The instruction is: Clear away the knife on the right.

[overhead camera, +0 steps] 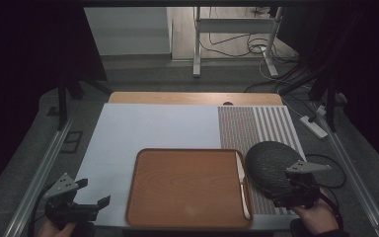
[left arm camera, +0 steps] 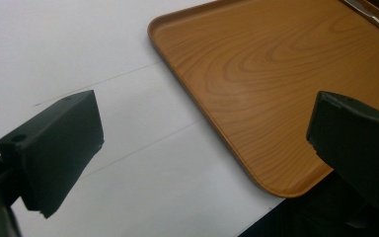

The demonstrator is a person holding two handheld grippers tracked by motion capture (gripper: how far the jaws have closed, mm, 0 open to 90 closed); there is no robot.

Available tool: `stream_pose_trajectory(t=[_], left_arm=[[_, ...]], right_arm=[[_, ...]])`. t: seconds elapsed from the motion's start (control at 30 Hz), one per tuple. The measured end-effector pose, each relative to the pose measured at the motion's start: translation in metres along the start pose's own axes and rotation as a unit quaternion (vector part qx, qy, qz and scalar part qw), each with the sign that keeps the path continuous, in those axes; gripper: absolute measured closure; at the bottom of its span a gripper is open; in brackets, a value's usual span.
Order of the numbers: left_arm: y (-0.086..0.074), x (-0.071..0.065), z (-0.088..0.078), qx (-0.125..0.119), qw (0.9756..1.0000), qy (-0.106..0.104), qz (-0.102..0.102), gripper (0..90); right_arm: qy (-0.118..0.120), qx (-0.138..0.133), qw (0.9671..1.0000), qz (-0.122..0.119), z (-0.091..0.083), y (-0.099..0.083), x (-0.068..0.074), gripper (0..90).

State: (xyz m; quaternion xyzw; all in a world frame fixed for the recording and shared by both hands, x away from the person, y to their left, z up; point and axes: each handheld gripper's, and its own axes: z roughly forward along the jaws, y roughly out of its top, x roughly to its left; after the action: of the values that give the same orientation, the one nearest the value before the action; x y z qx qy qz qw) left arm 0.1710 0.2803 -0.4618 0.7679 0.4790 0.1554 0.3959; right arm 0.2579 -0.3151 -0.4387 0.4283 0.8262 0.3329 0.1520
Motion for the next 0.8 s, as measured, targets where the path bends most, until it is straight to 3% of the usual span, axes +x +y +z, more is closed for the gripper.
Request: stream_pose_trajectory(t=[0.47,0.8], left_arm=[[0.0,0.0,0.0,0.0,1.0,0.001,0.001,1.1],[-0.001,0.0,0.0,0.0,1.0,0.002,0.002,1.2]], right_arm=[[-0.012,-0.015,0.9997,0.016,-0.015,-0.01,-0.006,0.0],[-0.034,-0.011,0.9992,0.017,-0.021,-0.015,-0.007,0.0]])
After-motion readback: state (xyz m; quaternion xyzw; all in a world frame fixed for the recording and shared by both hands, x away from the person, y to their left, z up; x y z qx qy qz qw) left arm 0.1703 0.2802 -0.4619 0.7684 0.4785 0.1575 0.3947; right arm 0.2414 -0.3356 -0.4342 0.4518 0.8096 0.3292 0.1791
